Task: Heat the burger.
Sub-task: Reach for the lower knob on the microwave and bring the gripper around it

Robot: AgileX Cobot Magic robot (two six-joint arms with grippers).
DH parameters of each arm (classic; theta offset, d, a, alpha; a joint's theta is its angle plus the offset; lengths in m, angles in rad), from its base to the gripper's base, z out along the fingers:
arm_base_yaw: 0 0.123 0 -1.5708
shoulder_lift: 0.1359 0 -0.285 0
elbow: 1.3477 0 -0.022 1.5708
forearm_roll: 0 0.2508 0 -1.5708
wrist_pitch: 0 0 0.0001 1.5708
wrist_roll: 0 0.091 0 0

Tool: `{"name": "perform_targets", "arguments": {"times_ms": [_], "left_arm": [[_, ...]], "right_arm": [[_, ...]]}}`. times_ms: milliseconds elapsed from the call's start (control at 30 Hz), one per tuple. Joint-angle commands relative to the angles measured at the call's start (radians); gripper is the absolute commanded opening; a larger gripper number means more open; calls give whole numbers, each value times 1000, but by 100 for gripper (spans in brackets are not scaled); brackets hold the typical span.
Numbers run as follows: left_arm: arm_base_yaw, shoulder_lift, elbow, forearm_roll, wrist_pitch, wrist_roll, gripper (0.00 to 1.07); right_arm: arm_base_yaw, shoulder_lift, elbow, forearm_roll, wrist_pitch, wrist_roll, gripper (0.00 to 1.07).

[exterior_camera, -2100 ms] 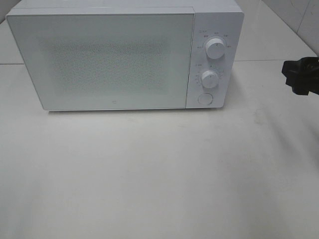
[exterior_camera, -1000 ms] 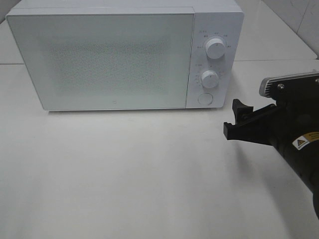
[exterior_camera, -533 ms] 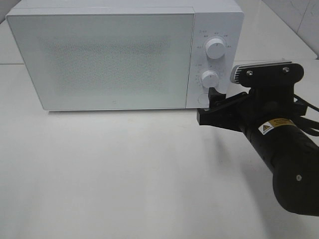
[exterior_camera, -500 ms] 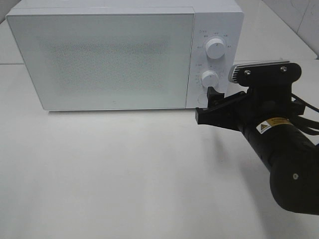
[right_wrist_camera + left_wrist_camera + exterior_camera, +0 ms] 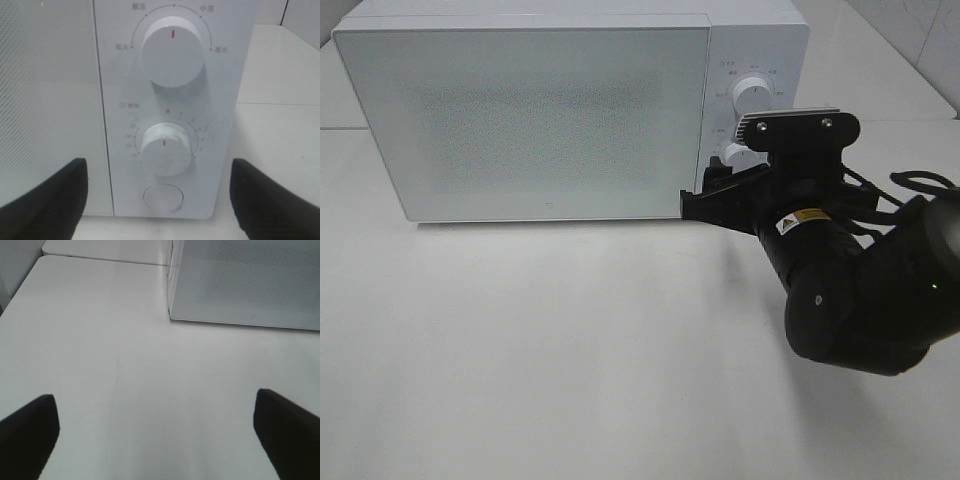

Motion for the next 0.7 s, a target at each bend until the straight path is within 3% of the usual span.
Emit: {"name": "perform_targets", "arguments": {"times_ms": [33,333,700], "left_arm": [[4,-23,1,-5,-5,-4,98],[4,-23,1,-5,-5,-4,98],[4,-23,1,-3,-5,-4,98]], "right_arm": [[-29,24,-45,-12,-78,9,75],[-88,99,-137,-71,-31,30,75],[-120,151,-179,-85,-9,59,75]]}}
